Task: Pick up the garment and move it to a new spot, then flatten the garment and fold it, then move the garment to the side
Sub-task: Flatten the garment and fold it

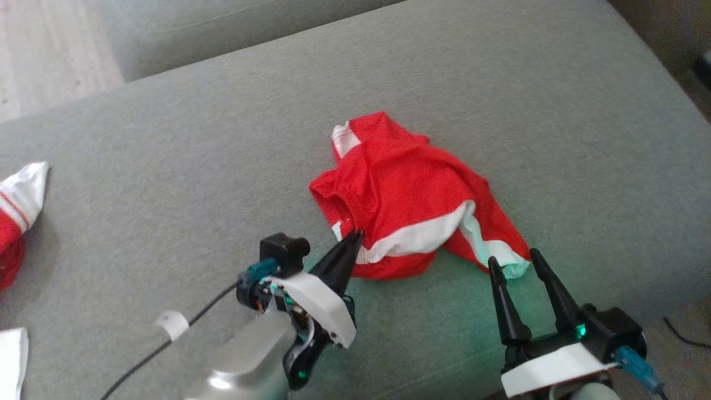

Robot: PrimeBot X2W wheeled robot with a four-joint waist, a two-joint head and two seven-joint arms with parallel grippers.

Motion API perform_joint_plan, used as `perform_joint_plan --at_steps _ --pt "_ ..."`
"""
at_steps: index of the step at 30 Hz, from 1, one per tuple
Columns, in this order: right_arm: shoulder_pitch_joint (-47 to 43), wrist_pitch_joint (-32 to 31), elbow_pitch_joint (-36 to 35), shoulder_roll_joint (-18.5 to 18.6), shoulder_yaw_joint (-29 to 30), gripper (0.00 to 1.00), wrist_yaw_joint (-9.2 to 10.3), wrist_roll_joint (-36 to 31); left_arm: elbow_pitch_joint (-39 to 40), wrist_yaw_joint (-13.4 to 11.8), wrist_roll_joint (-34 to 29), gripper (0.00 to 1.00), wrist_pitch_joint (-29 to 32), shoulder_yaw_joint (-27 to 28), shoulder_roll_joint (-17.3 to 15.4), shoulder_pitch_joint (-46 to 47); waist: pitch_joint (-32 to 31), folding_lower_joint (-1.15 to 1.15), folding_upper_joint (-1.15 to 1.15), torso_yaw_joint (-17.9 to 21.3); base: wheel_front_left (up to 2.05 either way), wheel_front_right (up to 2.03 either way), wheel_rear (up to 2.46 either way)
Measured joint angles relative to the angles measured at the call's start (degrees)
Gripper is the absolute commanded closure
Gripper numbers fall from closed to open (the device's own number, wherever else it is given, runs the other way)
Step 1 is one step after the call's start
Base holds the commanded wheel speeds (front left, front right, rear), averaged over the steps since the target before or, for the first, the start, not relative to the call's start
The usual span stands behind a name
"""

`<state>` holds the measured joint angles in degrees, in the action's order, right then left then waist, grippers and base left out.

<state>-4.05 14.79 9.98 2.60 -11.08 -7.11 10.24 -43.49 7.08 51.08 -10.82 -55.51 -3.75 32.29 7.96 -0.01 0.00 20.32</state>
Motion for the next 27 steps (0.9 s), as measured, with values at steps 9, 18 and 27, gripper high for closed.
perform_joint_plan --at_steps 9,18,27 --pt "-0.4 0.0 1.7 0.0 0.8 0.00 0.00 1.1 8.8 -1.3 -2.7 1.00 -3.5 7.5 -0.8 -5.1 -1.2 0.01 0.00 -4.1 0.00 0.00 0.00" --pt "-2.5 0.0 10.1 0.2 3.5 0.00 0.00 2.8 19.6 -3.0 -11.3 1.00 -3.6 17.4 -4.9 -13.5 -1.4 0.01 0.00 -9.6 0.00 0.00 0.00" --pt "-0.3 0.0 16.3 0.2 6.8 0.00 0.00 2.0 20.0 -1.9 -14.0 1.00 -3.6 18.3 -4.4 -13.8 1.0 0.01 0.00 -13.8 0.00 0.00 0.00"
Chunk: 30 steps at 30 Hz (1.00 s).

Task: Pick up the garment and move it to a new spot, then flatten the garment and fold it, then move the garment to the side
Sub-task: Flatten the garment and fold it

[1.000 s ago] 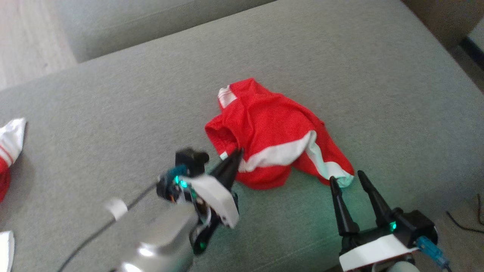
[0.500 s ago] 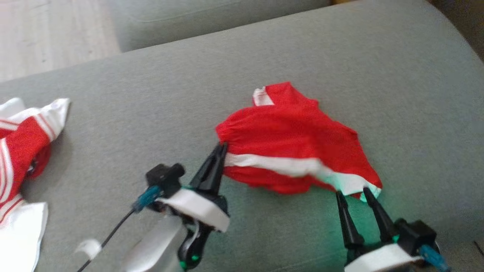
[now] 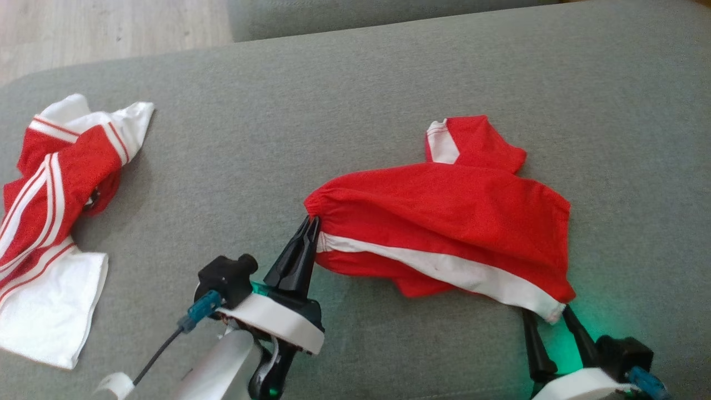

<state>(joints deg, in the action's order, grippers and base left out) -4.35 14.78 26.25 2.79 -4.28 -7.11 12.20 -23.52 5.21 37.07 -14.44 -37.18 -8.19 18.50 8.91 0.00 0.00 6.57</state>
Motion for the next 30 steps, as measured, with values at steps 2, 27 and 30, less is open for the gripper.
perform_joint_plan --at_steps 2,27,30 --pt "1.1 0.0 1.3 0.0 0.5 0.00 0.00 -0.5 -0.1 0.4 -0.3 1.00 0.0 0.1 0.2 0.0 0.3 0.00 0.00 -0.6 0.00 0.00 0.00" --pt "31.8 0.0 -11.4 2.8 4.1 1.00 0.00 -4.9 4.8 1.9 -4.2 1.00 0.6 2.2 -3.6 37.2 5.1 -0.01 0.00 -0.5 0.00 0.00 0.00" --pt "41.5 0.0 -10.0 6.1 4.6 1.00 0.00 -4.4 3.6 1.9 -2.5 1.00 -0.2 2.4 -3.6 46.3 7.4 -0.02 0.00 -0.1 0.00 0.00 0.00"
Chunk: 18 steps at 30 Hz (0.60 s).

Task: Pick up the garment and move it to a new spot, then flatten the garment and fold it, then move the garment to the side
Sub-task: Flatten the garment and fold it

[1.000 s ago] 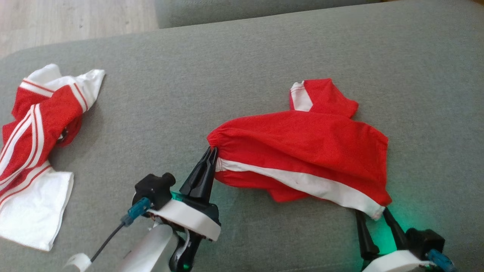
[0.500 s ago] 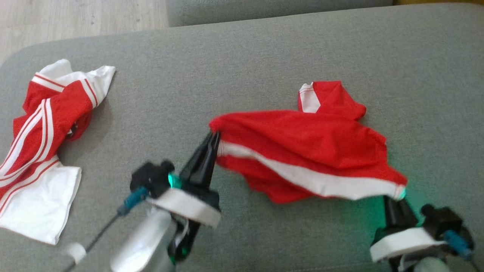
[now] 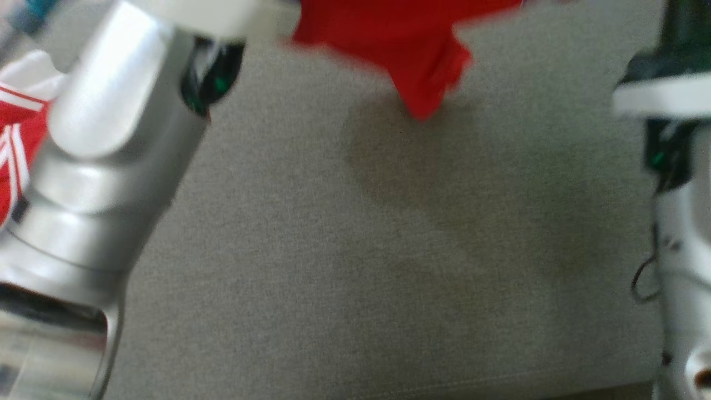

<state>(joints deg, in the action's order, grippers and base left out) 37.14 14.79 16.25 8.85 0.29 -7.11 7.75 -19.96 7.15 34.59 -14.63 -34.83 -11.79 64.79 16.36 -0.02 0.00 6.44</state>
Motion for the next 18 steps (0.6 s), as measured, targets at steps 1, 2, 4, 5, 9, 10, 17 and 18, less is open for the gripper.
perform_joint_plan --at_steps 1,2,4,5,9,10,17,18 --pt "3.6 0.0 0.5 1.3 0.2 1.00 0.00 0.1 -0.1 0.0 1.0 1.00 -0.2 -0.1 -0.1 2.9 1.5 0.00 0.00 0.0 0.00 0.00 0.00" --pt "4.3 0.0 0.7 1.8 0.1 1.00 0.00 0.1 0.3 0.0 1.4 1.00 -0.2 0.0 -0.2 3.2 2.2 0.00 0.00 -0.1 0.00 0.00 0.00" --pt "4.1 0.0 0.9 2.6 0.1 1.00 0.00 0.1 2.1 0.0 1.4 1.00 -0.2 0.1 -0.5 1.4 3.3 -0.01 0.00 -0.5 0.00 0.00 0.00" --pt "3.3 0.0 0.9 2.6 0.2 1.00 0.00 0.1 3.2 0.0 1.3 1.00 -0.2 0.1 -0.9 -0.7 3.6 -0.01 0.00 -0.9 0.00 0.00 0.00" --pt "-6.1 0.0 -0.7 1.9 0.4 1.00 0.00 0.3 9.0 0.0 -1.0 1.00 -0.1 1.8 -2.9 -16.4 3.7 0.00 0.00 -2.6 0.00 0.00 0.00" --pt "-9.5 0.0 -1.1 1.3 0.5 1.00 0.00 0.4 10.2 0.0 -1.7 1.00 -0.1 2.5 -3.3 -21.4 3.3 0.00 0.00 -2.8 0.00 0.00 0.00" --pt "-32.1 0.0 -4.1 -2.0 2.5 1.00 0.00 1.4 15.2 0.0 -6.5 1.00 -0.1 2.3 -4.0 -53.5 -0.5 0.04 0.00 -3.9 0.00 0.00 0.00" --pt "-34.8 0.0 -4.8 -2.3 2.8 1.00 0.00 1.4 15.6 0.0 -6.6 1.00 -0.1 1.4 -4.1 -56.5 -1.2 0.04 0.00 -4.1 0.00 0.00 0.00"
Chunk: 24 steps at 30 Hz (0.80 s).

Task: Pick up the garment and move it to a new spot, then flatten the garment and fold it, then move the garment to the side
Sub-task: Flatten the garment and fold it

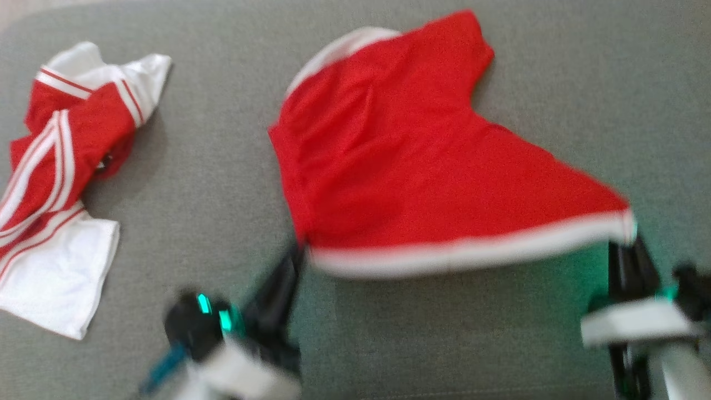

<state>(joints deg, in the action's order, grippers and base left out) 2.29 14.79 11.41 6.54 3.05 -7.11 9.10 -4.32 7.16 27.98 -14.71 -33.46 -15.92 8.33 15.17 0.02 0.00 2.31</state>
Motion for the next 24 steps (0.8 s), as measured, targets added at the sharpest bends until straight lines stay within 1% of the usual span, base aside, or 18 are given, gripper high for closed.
perform_joint_plan --at_steps 3,7,10,13,14,15,17,19,21,24 --pt "-7.5 0.0 -3.0 -0.1 1.1 1.00 0.00 0.1 1.7 0.0 0.5 1.00 0.0 -1.1 -0.1 -7.0 -2.1 0.00 0.00 -0.6 0.00 0.00 0.00" --pt "-14.9 0.0 -8.3 -0.1 4.0 1.00 0.00 0.1 4.1 0.0 2.4 1.00 1.1 -4.3 -1.4 -12.4 -4.7 0.00 0.00 -1.9 0.00 0.00 0.00" --pt "-17.0 0.0 -10.6 0.0 5.2 1.00 0.00 0.1 6.0 0.0 3.8 1.00 1.8 -4.7 -1.8 -13.5 -5.6 0.00 0.00 -2.8 0.00 0.00 0.00" --pt "-17.1 -1.8 -12.6 1.0 5.7 1.00 0.00 0.1 8.3 0.0 7.8 1.00 2.5 -4.3 -1.3 -13.0 -6.4 -0.01 0.00 -4.5 0.00 0.00 0.00" --pt "-16.4 -2.8 -12.7 1.6 5.7 1.00 0.00 0.1 8.5 0.0 9.0 1.00 3.1 -4.3 -1.0 -12.4 -6.5 0.00 0.00 -5.1 0.00 0.00 0.00" --pt "-13.7 -5.3 -12.0 2.6 5.8 1.00 0.00 1.3 8.1 0.0 11.9 1.00 4.3 -4.1 0.5 -9.8 -6.3 -0.01 0.00 -6.4 0.00 0.00 0.00" --pt "-9.2 -8.2 -9.8 3.7 5.0 1.00 0.00 1.9 6.0 0.0 14.5 1.00 5.9 -3.5 2.9 -5.8 -5.8 -0.02 0.00 -7.6 0.00 0.00 0.00" --pt "-3.1 -10.4 -7.1 4.8 3.9 1.00 0.00 2.2 2.8 -0.1 17.7 1.00 6.7 -1.9 6.0 -1.5 -4.8 -0.02 0.00 -8.5 0.00 0.00 0.00" --pt "3.3 -12.6 -4.5 5.8 1.5 1.00 0.00 2.0 -1.1 -0.3 20.1 1.00 7.7 -0.4 8.4 2.6 -3.6 -0.03 0.00 -9.3 0.00 0.00 0.00" --pt "12.1 -14.7 1.5 7.0 -1.4 1.00 0.00 2.1 -6.9 -0.7 22.9 1.00 9.0 0.8 10.4 7.9 -1.7 -0.04 0.00 -10.3 0.00 0.00 0.00"
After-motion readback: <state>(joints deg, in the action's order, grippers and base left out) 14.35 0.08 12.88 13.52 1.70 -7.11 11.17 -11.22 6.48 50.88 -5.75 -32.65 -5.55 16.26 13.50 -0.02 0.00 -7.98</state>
